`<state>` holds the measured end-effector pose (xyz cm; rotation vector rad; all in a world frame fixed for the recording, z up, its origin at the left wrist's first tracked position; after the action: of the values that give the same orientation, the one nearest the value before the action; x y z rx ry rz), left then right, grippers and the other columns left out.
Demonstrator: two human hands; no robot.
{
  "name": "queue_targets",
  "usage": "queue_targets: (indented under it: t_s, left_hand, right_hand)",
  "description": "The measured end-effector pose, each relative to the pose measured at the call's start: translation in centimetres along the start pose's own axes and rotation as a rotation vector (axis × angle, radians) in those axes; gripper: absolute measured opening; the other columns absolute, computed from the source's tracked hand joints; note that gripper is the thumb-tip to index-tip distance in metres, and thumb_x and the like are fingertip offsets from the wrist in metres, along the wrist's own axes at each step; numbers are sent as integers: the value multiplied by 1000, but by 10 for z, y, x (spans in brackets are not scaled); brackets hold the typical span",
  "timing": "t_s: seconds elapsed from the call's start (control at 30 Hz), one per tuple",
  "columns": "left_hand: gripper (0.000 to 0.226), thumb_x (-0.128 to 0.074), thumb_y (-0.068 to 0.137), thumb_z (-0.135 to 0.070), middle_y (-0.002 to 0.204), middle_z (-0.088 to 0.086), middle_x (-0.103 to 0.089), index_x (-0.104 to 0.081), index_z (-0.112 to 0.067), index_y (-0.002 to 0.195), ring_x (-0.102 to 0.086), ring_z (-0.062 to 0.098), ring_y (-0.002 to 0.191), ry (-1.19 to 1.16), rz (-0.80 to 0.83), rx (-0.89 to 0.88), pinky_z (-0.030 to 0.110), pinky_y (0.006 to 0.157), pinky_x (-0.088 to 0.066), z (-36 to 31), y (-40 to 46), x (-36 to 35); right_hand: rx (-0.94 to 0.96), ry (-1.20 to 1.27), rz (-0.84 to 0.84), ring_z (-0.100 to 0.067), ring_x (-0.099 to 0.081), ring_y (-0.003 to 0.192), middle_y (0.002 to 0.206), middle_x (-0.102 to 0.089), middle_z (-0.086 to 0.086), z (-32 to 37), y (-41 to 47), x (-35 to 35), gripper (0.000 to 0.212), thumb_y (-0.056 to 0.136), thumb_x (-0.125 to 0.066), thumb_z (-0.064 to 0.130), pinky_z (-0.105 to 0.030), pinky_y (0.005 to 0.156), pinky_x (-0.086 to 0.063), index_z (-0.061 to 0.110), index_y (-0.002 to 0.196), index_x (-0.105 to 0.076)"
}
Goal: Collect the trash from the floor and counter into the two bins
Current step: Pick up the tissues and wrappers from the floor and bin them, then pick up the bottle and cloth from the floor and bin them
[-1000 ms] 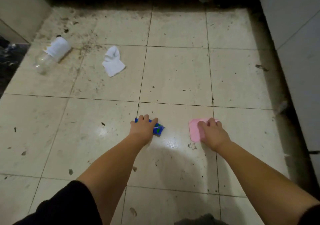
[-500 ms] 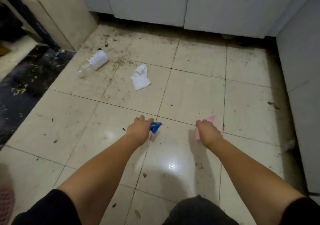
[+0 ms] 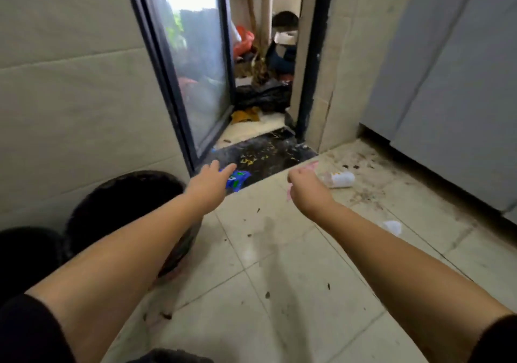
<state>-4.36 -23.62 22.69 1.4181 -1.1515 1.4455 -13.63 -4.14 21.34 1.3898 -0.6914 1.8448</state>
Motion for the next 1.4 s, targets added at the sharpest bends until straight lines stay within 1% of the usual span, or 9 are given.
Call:
queue_targets:
  t_s: [0.17, 0.3, 0.47, 0.57, 0.67, 0.8, 0.97, 1.17, 1.4]
  left_hand:
    - [56, -47, 93, -17, 131, 19, -45, -32, -22, 146, -47, 40, 119, -4, -20, 284, 49, 94, -48, 129, -41, -13]
    - [60, -48, 93, -19, 135, 19, -40, -26, -20, 149, -42, 39, 124, 4, 90, 415, 49, 91, -47, 183, -77, -49]
    - [75, -59, 90, -30, 143, 18, -34, -17, -21, 151, -35, 37, 132, 26, 183, 460, 52, 99, -44, 206, -107, -89]
    - [91, -64, 85, -42, 155, 16, -21, -7, -25, 153, -20, 34, 145, 46, 258, 451, 57, 113, -26, 211, -115, -96]
    - [92, -63, 84, -46, 157, 15, -18, -6, -25, 153, -16, 32, 147, 22, 245, 431, 57, 117, -21, 208, -111, -86]
    - [84, -61, 87, -44, 155, 16, -25, -12, -24, 153, -23, 33, 144, 59, 179, 314, 52, 114, -29, 179, -71, -50]
    - [75, -56, 89, -44, 142, 14, -41, -18, -24, 151, -41, 34, 132, 85, 106, 13, 48, 104, -40, 95, 20, -12]
    - [73, -53, 92, -40, 147, 11, -40, -16, -24, 152, -41, 32, 133, 56, 82, -376, 45, 105, -42, -34, 112, -6]
    - [61, -52, 92, -40, 141, 14, -41, -30, -16, 143, -41, 34, 131, 81, 108, -654, 49, 101, -41, -111, 178, 23]
  right_hand:
    - [310, 17, -4, -41, -57, 104, 125, -49, -20, 155, 41, -31, 29, 90, -46, -1, -44, 81, -47, 4, 119, -49]
    - [458, -70, 122, -43, -55, 109, 131, -44, -22, 229, 43, -91, 38, 90, -45, -2, -47, 81, -47, 0, 128, -42]
    - [538, -249, 194, -44, -29, 135, 138, -39, -20, 261, 31, -161, 45, 91, -50, 10, -47, 95, -43, 8, 136, -41]
    - [563, -245, 129, -33, -38, 126, 137, -44, -10, 257, 28, -165, 41, 91, -52, 15, -42, 95, -39, 18, 131, -49]
    - [563, -248, 65, -30, -41, 123, 133, -48, -9, 240, 32, -149, 40, 90, -53, 16, -41, 95, -39, 20, 129, -51]
    - [430, -265, 27, -32, -44, 119, 126, -51, -10, 183, 37, -108, 29, 91, -50, 18, -40, 89, -40, 17, 120, -54]
    - [131, -317, 35, -30, -48, 113, 125, -53, -11, 76, 35, -62, 31, 91, -55, 14, -39, 90, -43, 15, 122, -53]
    - [-309, -347, 86, -35, -47, 117, 129, -48, -17, -51, 18, -11, 36, 92, -45, 9, -43, 91, -42, 10, 127, -47]
    - [-646, -436, 40, -32, -48, 117, 129, -49, -13, -108, -3, 87, 37, 93, -43, 12, -42, 92, -43, 15, 130, -46]
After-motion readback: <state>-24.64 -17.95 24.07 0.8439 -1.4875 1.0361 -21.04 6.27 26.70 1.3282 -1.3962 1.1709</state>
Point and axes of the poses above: each hand's wrist, its own y-axis towards the middle knuckle, its own x-axis out of the back of the hand, z = x × y, the point moved 2 cm from there along y, towards the middle knuckle
